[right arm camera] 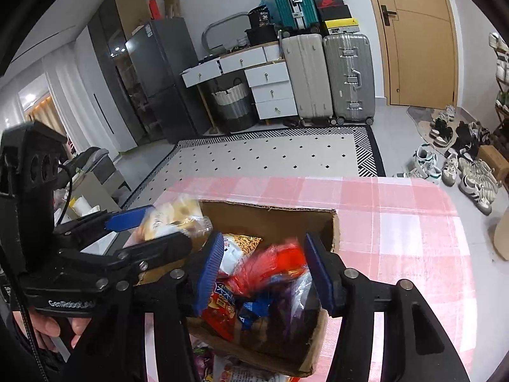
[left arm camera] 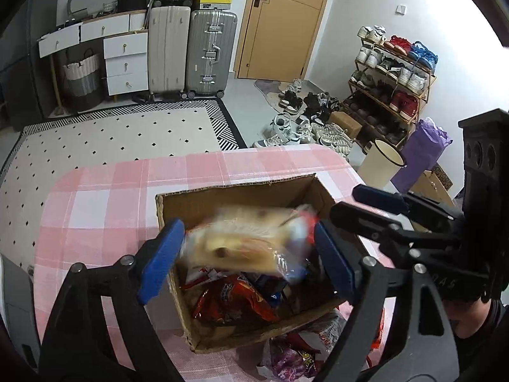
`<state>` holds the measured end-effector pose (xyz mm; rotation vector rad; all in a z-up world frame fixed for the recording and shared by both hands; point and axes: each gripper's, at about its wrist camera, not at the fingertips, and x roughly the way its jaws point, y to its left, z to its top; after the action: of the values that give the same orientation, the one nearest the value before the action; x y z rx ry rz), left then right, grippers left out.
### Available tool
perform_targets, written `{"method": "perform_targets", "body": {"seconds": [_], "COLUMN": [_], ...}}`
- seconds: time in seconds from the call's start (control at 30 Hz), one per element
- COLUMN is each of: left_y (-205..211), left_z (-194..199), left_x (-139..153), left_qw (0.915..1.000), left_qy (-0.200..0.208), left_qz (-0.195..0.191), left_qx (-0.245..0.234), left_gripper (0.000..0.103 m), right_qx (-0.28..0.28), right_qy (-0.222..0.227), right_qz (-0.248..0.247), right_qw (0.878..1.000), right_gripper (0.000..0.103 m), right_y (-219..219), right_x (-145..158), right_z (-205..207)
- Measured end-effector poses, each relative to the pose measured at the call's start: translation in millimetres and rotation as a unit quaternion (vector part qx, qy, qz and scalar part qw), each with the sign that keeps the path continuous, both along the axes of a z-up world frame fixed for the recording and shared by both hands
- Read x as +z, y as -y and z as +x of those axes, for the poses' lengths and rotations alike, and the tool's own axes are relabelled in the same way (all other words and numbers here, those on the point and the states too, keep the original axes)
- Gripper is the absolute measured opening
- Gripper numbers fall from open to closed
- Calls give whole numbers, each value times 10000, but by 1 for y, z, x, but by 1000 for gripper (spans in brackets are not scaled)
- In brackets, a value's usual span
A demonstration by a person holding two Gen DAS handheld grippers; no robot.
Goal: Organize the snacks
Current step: 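Open both grippers to drop the packs into the box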
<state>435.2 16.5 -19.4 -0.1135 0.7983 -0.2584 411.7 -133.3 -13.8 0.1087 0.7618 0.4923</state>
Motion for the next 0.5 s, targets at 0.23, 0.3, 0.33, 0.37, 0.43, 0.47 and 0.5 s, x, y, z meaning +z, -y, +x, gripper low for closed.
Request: {"method": "perform_targets", "body": {"seconds": [0.23, 0.3, 0.33, 0.37, 0.43, 0.47, 0.5], "left_y": [-6, -4, -1, -1, 1, 3, 3], "left_z": [-19, -30, -42, -48, -61, -67, -74], "left_x": [6, 11, 14, 17, 22, 25, 28], "left_qw": [9999, 9997, 9997, 9996, 9993, 9991, 9990], "left_qy": [93, 175, 218, 251, 330, 374, 403], "left_qz": [9, -7, -5, 11, 50, 74, 87], "left_qx": [139, 142, 147, 153, 169, 176, 162], "left_gripper": [85, 85, 85, 85, 85, 86, 86], "right_qx": [-168, -217, -230, -233, -250, -257, -258], "right_qy": [281, 372, 410, 458, 549, 611, 658], "right_qz": [108, 129, 140, 158, 160, 170, 177], "right_qw": [9994, 9990, 9988, 9986, 9981, 9977, 9973], "right_gripper": [68, 69, 69, 70, 71, 71, 71], "right_y": [23, 30, 32, 34, 36, 37, 39], "right_x": [22, 31, 35, 39, 48, 53, 58], "right_z": [-23, -34, -39, -45, -59, -67, -75]}}
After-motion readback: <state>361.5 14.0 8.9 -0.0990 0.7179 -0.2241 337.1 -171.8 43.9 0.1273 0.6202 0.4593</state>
